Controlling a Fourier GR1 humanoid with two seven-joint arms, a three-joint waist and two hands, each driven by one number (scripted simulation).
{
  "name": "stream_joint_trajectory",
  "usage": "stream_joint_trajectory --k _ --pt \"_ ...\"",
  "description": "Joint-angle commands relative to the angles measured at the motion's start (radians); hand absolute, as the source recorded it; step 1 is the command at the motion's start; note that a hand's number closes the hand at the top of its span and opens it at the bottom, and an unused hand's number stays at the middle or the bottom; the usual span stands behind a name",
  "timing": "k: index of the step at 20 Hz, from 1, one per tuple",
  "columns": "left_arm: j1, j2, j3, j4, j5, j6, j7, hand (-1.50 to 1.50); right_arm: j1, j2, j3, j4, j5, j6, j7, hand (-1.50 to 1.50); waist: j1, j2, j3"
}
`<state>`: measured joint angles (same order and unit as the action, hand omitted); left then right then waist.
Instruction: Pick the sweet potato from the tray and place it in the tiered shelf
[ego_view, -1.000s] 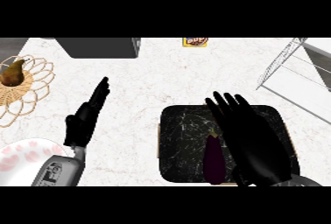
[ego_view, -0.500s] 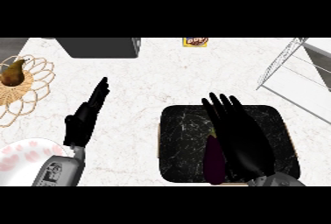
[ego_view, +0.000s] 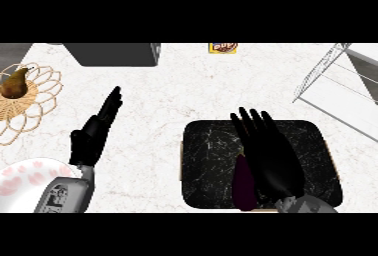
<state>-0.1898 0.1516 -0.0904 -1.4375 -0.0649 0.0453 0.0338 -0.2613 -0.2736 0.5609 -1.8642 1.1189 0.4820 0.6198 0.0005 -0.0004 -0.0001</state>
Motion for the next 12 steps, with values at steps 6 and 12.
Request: stream_joint_trajectory --k 6,12 --pt "-0.027 -0.045 0.021 0.037 -0.026 0.000 -0.019 0.00 0.037 -0.014 -0.076 0.051 0.073 -0.007 -0.111 -1.50 -0.003 0.000 0.000" --pt "0.050 -0.052 -0.006 -0.025 -0.065 -0.004 -0.012 0.00 0.016 0.070 -0.058 0.204 0.162 -0.081 -0.120 -1.50 0.002 0.001 0.000"
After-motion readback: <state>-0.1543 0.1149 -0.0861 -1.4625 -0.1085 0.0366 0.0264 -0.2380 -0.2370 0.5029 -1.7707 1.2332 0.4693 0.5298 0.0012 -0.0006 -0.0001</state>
